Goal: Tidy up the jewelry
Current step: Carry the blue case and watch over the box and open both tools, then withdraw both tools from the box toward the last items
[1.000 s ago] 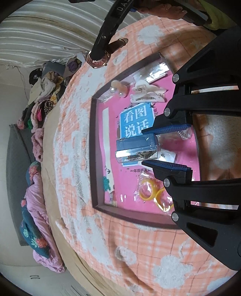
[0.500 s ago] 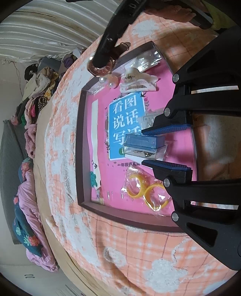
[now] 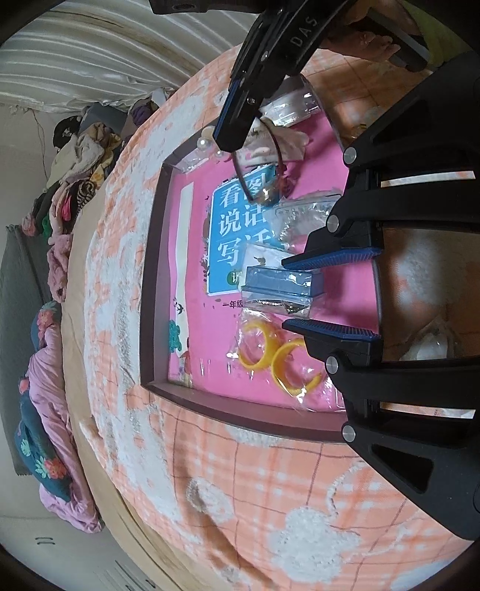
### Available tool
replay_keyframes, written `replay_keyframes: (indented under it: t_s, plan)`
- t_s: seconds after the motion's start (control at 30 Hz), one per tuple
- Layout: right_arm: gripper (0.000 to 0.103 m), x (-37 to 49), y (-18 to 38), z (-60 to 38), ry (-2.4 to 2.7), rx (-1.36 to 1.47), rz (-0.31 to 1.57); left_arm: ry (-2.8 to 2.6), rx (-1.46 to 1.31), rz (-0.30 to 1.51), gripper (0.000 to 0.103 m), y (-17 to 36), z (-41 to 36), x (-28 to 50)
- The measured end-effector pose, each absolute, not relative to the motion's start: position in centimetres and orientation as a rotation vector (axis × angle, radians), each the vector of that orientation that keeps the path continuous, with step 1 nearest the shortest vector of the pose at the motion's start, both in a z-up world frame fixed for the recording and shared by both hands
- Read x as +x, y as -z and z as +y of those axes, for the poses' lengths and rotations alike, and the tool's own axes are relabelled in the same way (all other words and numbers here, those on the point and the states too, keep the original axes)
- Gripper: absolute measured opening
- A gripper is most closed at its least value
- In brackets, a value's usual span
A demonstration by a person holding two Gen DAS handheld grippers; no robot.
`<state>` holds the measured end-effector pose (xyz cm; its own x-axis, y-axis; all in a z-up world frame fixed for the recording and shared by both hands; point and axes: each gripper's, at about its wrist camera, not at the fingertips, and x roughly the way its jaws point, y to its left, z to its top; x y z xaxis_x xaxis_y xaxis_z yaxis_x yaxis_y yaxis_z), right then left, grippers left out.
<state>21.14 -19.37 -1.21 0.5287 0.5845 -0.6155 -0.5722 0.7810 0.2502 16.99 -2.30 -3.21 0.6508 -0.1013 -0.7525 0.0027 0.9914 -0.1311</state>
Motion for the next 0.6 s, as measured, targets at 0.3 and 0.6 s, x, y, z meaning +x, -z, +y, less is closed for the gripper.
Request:
replay_keyframes:
  t_s: [0.3,0.6]
  plan:
    - [0.033,20.8,-0.5,-20.9,-0.665,0.052,0.72,0.056,-0.117,0.855,0.02,2.9,-2.4,16.4]
    - [0.074,19.4,-3.3,-23.9,-0.613,0.112,0.656,0.046,-0.116,0.813,0.048,1.1,-2.5,15.1]
